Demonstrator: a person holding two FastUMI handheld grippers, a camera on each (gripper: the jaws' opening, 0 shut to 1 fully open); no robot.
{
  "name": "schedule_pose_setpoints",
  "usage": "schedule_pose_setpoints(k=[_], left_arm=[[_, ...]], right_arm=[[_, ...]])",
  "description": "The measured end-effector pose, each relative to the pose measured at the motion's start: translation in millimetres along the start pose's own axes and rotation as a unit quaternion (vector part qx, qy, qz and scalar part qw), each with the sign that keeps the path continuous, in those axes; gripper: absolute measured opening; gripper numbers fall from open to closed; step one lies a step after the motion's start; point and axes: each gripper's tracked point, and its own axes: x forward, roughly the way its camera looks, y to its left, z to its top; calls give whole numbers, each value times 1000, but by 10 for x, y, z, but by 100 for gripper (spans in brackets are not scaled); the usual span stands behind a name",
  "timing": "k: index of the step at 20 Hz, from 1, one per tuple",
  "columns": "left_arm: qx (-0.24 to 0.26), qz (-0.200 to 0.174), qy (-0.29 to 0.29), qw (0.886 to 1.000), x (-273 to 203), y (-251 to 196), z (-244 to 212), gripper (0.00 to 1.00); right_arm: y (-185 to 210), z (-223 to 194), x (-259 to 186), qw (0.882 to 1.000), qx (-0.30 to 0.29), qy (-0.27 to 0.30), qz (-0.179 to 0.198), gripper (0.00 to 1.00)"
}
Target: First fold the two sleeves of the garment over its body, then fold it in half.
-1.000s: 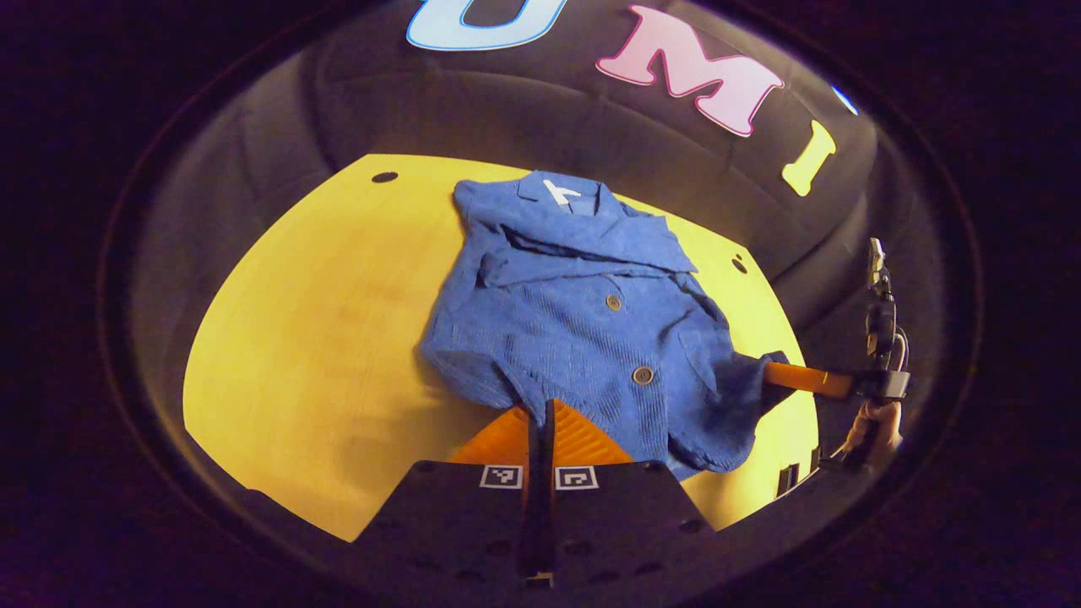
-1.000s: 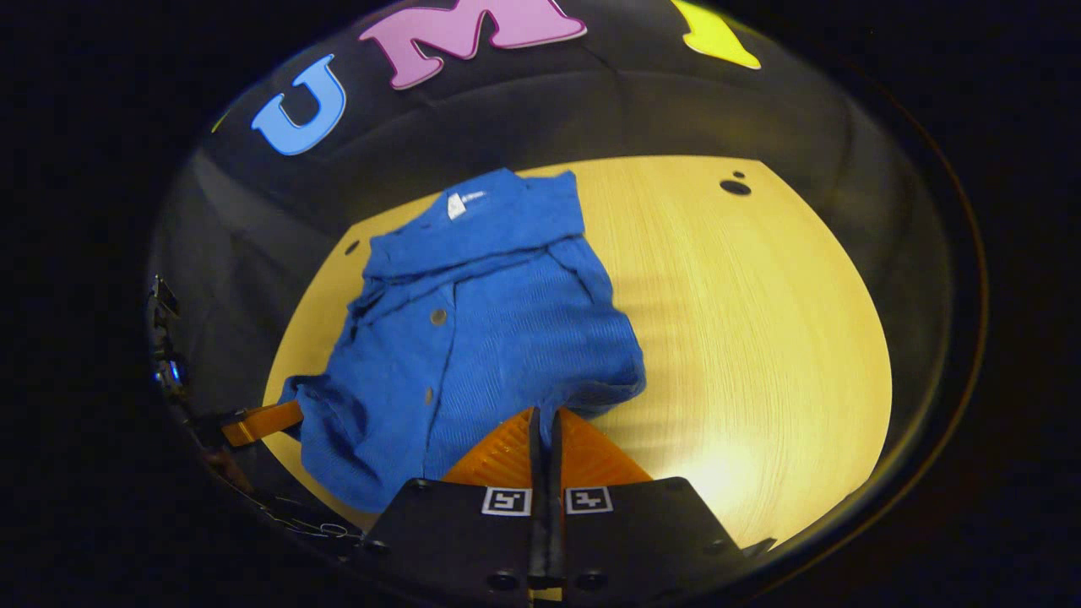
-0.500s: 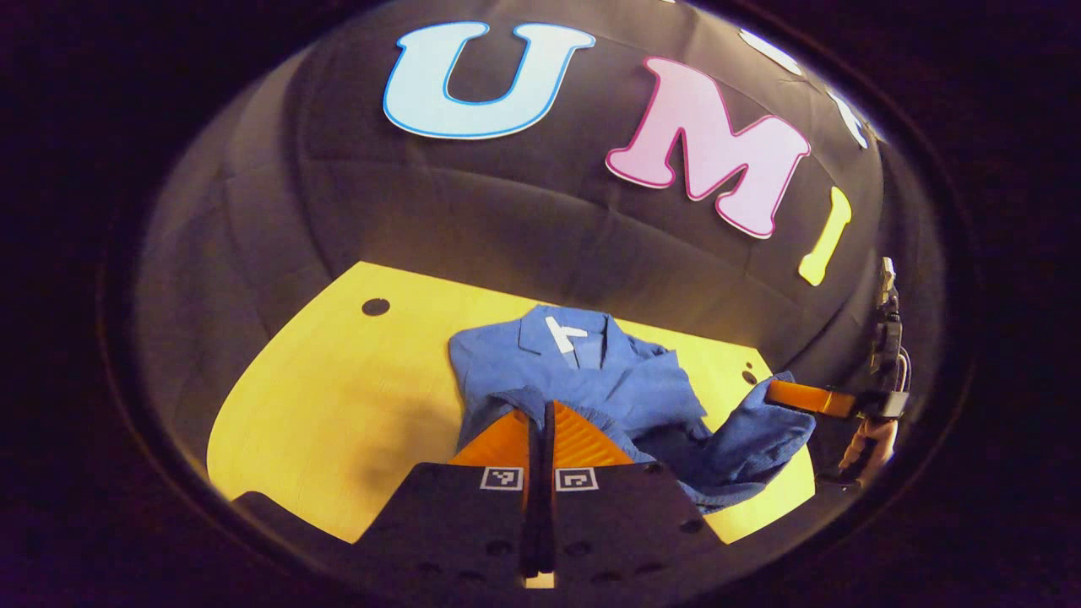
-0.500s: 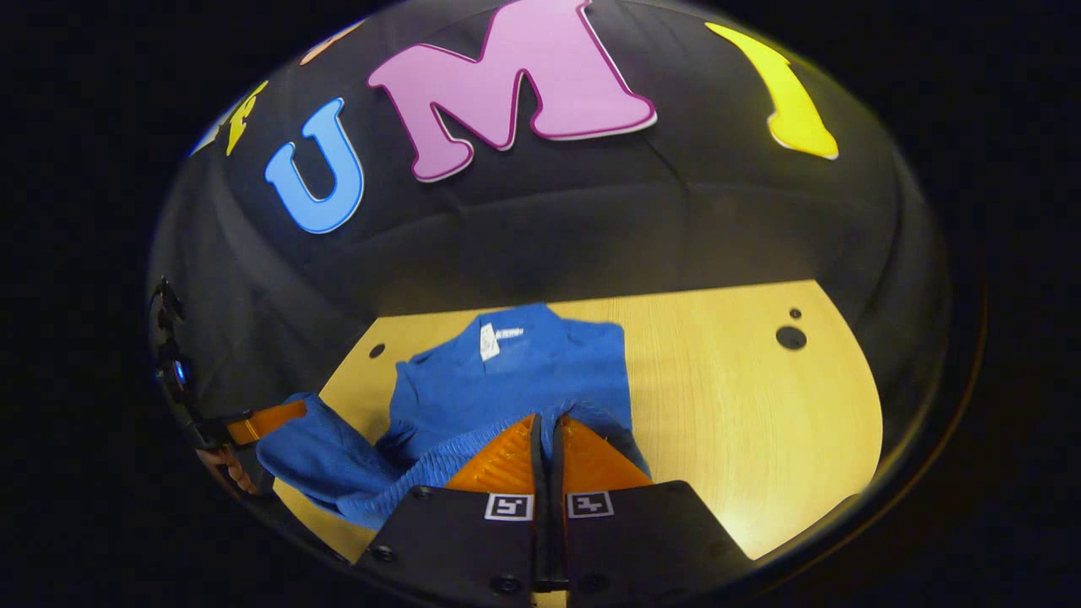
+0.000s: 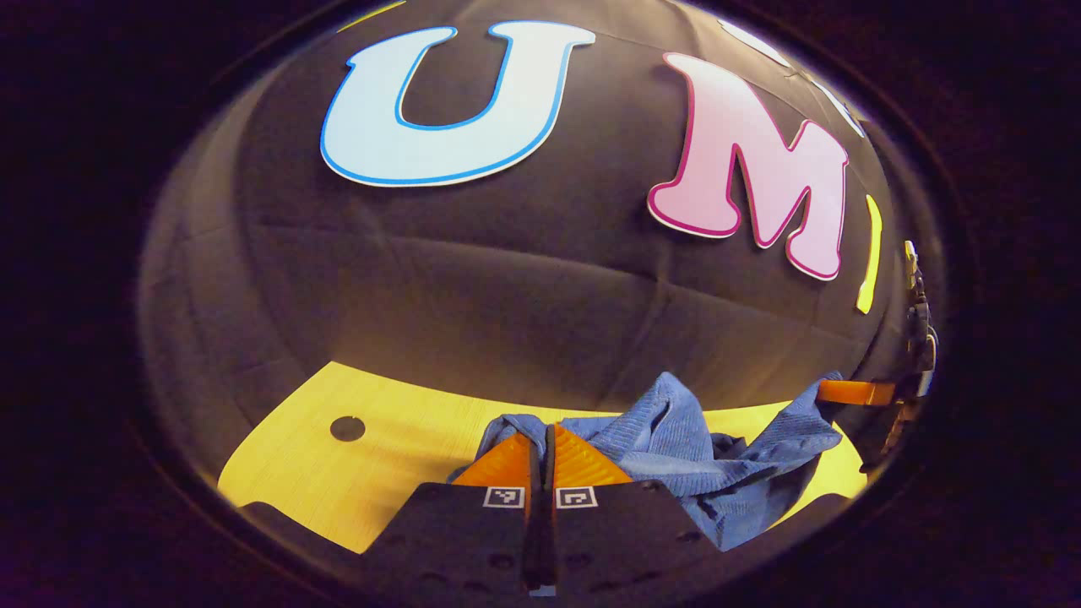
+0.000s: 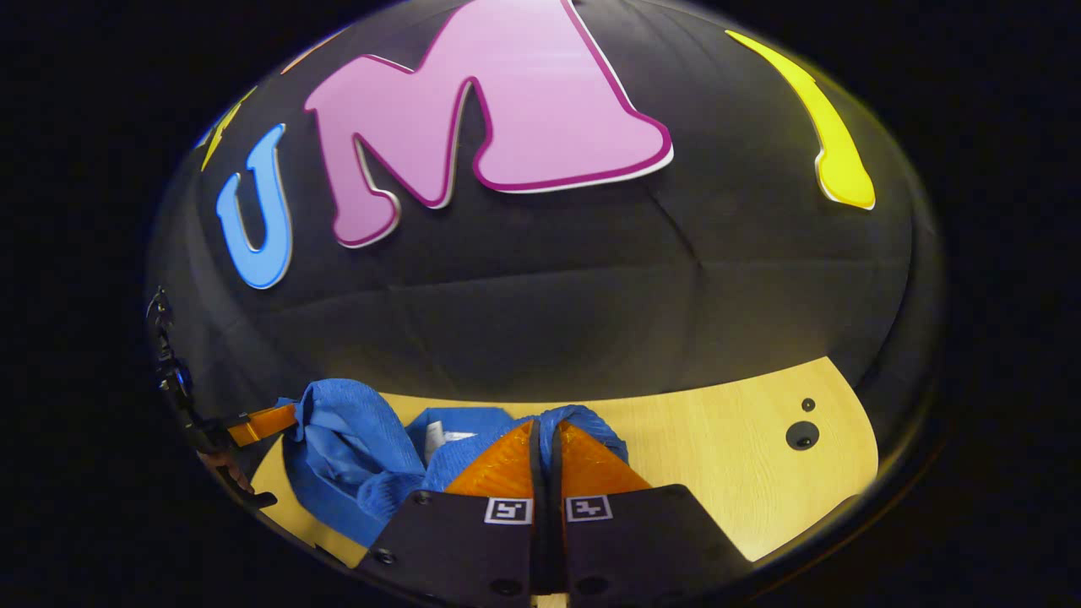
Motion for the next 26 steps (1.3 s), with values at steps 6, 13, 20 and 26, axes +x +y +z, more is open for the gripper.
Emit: schedule_pose_setpoints(k=[6, 13, 20, 26], left_arm=[[6, 13, -7, 1000, 753, 74, -461, 12], [11, 23, -33, 999, 317, -69, -271, 85], [33, -18, -166, 985, -1076, -424, 168, 82], [7, -24, -270, 963, -2509, -434, 90, 80]], right_arm=[[-334, -454, 770, 998, 11, -1, -62, 2], [-320, -295, 369, 995, -28, -48, -78, 94], [430, -363, -277, 967, -170, -172, -85, 99], [956, -704, -1410, 961, -196, -193, -37, 100]])
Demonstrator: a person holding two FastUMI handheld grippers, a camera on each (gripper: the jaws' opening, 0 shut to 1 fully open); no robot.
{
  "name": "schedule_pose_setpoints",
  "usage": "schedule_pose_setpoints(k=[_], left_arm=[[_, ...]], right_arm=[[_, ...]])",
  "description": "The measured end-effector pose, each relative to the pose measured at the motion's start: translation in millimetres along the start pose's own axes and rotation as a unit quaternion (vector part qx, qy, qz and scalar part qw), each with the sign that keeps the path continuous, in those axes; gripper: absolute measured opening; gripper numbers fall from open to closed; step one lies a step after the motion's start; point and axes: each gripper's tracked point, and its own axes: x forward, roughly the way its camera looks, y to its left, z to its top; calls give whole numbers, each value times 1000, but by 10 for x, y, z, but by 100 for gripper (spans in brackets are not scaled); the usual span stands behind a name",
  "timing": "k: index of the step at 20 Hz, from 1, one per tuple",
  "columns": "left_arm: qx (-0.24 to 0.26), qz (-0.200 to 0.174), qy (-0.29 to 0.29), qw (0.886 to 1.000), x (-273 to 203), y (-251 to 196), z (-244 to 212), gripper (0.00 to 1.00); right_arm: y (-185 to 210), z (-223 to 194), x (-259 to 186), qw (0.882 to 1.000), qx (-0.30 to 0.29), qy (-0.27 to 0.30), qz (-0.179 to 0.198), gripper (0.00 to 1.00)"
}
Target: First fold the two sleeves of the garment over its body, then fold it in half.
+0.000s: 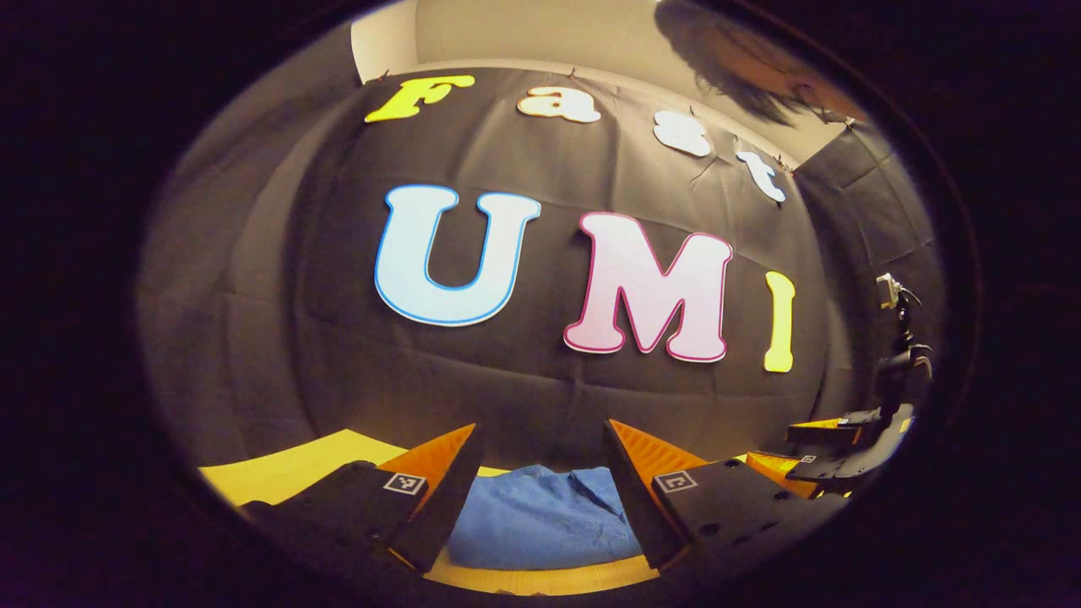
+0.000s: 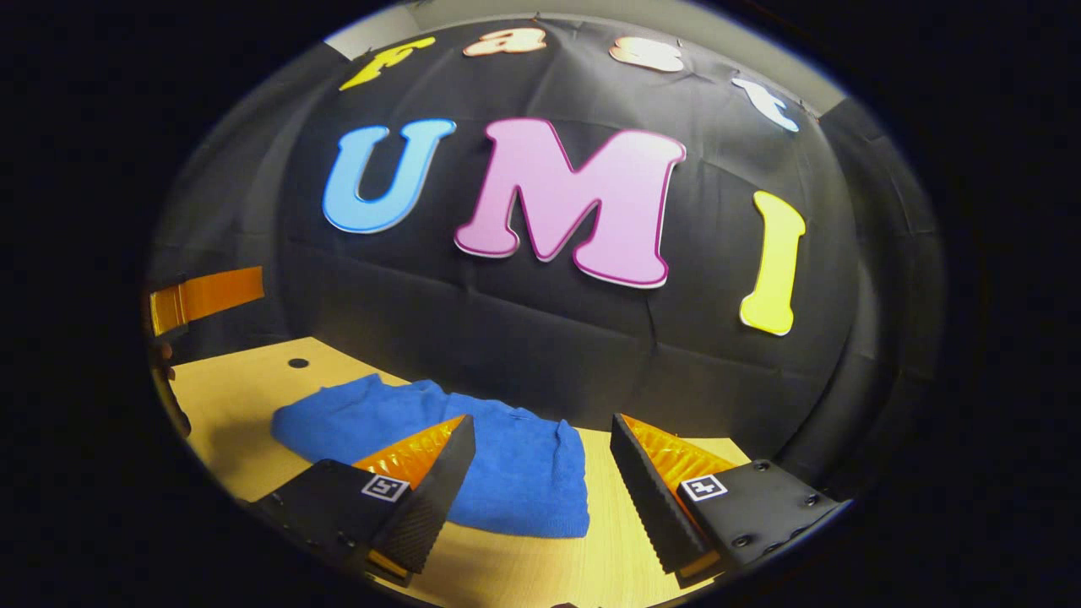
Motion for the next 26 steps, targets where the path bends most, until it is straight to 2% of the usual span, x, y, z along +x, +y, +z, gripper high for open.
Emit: schedule_pose_setpoints(k=[2, 3, 4, 6, 8, 9, 11, 12, 13, 14, 15, 16, 18, 20, 23, 24, 26], left_arm=[[-8, 4, -5, 1000, -387, -16, 123, 80], [-26, 9, 0, 1000, -571, -17, 163, 80], [-41, 22, 6, 999, -745, 46, 219, 80], [-54, 59, 2, 997, -1078, 227, 426, 80], [-35, 78, -23, 996, -1337, 323, 702, 80], [-18, 82, -34, 996, -1469, 346, 858, 81], [16, 78, -24, 997, -1670, 297, 1002, 81], [23, 79, -16, 996, -1722, 282, 1092, 81], [23, 80, -9, 996, -1761, 244, 1178, 81], [20, 75, -1, 997, -1784, 171, 1264, 81], [23, 71, 5, 997, -1815, 115, 1339, 81], [31, 72, 9, 997, -1812, 115, 1397, 80], [50, 73, 14, 996, -1831, 67, 1500, 81], [56, 61, 19, 996, -1826, -37, 1568, 81], [64, 51, 22, 996, -1851, -72, 1653, 81], [69, 50, 19, 996, -1837, -76, 1677, 82], [73, 49, 17, 996, -1817, -73, 1712, 81]], right_arm=[[167, 214, -283, 999, -6, -37, 26, 100], [208, 239, -462, 999, -9, -38, 30, 100], [235, 223, -605, 999, -4, -30, 34, 96], [329, 226, -870, 999, 14, -10, 45, 100], [278, 333, -1146, 999, 20, -7, 36, 100], [251, 397, -1237, 999, 26, -7, 31, 96], [235, 543, -1425, 999, 35, 1, 26, 99], [217, 638, -1508, 999, 38, 2, 25, 96], [206, 738, -1573, 999, 39, 2, 25, 100], [175, 844, -1642, 999, 37, 0, 21, 96], [136, 945, -1702, 999, 36, -4, 17, 100], [99, 1043, -1756, 999, 38, -5, 14, 96], [70, 1230, -1857, 999, 48, -19, 8, 100], [64, 1321, -1915, 998, 53, -24, 7, 95], [28, 1419, -1978, 999, 46, -28, 1, 100], [28, 1466, -1972, 998, 46, -34, 2, 96], [67, 1507, -1975, 998, 53, -38, 6, 96]])
